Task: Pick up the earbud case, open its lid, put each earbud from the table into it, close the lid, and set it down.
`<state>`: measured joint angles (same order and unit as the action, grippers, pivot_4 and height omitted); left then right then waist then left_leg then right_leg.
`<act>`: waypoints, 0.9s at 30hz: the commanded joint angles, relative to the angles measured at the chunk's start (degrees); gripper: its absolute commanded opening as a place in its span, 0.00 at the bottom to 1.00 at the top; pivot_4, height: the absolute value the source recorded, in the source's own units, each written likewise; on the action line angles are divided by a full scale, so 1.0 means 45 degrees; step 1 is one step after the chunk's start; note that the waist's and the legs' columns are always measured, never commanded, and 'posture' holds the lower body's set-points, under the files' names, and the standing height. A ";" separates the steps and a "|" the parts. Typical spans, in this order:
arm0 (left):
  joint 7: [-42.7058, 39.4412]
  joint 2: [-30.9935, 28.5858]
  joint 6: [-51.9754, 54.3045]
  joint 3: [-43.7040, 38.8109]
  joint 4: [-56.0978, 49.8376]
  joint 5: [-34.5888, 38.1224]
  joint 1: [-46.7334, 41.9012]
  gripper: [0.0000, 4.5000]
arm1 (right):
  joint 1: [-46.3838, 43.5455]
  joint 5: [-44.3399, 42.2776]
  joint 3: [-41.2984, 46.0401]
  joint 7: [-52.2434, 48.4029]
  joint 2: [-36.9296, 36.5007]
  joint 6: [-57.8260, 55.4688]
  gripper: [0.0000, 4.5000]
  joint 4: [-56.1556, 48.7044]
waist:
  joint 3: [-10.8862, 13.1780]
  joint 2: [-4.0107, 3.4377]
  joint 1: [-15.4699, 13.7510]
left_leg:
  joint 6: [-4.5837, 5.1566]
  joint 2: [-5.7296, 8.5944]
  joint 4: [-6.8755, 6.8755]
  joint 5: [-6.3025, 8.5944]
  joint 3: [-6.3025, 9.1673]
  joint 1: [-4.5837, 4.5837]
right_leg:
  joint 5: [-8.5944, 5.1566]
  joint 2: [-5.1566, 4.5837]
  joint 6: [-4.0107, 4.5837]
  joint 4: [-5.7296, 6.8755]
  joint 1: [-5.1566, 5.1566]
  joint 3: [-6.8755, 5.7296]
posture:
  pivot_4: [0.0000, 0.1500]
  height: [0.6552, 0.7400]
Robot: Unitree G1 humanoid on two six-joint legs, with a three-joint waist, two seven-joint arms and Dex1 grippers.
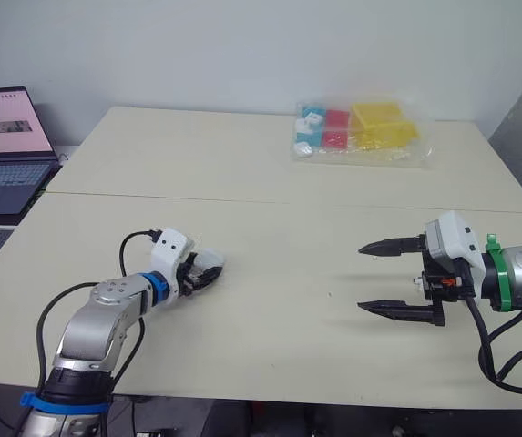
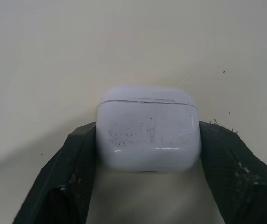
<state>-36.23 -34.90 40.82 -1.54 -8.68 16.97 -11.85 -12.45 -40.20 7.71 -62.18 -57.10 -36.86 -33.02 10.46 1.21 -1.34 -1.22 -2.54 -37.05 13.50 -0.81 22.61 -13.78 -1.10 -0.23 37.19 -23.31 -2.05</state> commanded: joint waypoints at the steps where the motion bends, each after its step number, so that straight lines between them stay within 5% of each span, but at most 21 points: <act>1: -0.0841 -0.0337 0.0072 0.0786 0.0051 -0.0064 0.0421 0.62 | -0.0106 -0.0139 0.0294 0.0030 -0.0011 0.0170 1.00 -0.0256 | -0.0002 -0.0003 0.0006 | 0.0000 0.0000 0.0002 0.0000 -0.0001 0.0000 | -0.0001 0.0000 0.0001 -0.0002 0.0000 0.0002 | 1.00 0.95; 11: -0.4018 -0.0429 -0.3698 0.1451 -0.0254 0.0398 -0.0205 0.62 | 0.0751 -0.1106 0.1281 0.1468 0.0198 -0.0978 1.00 -0.0958 | 0.0002 0.0003 -0.0053 | -0.0001 0.0006 -0.0001 0.0001 0.0003 0.0057 | -0.0002 -0.0015 0.0002 -0.0026 -0.0031 -0.0011 | 1.00 0.95; 15: -0.4901 0.1175 -0.5352 0.2279 -0.0786 0.0838 -0.1205 0.62 | 0.1594 -0.3402 0.2173 0.4152 0.0840 -0.3265 1.00 -0.1921 | 0.0005 0.0014 -0.0111 | 0.0000 0.0005 -0.0018 0.0000 0.0013 0.0073 | 0.0004 -0.0013 -0.0004 -0.0015 -0.0033 -0.0017 | 1.00 0.95; 27: -0.5974 0.2857 -1.2314 0.3702 0.2055 -0.1214 -0.2694 0.62 | 0.1007 -1.0467 0.1513 1.0631 0.1322 -0.5575 1.00 -0.0909 | 0.0000 0.0009 0.0044 | 0.0003 0.0020 -0.0020 -0.0001 0.0004 0.0054 | 0.0026 0.0076 0.0030 -0.0007 -0.0032 0.0003 | 1.00 0.95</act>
<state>-63.14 -22.70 -10.88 15.12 0.76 11.84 -22.98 -7.01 -82.81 15.03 -17.54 -50.68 -62.05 -36.90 10.46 1.25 -1.14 -1.20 -2.46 -37.13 13.49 -0.83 22.84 -13.66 -0.75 -0.09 37.15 -23.46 -2.01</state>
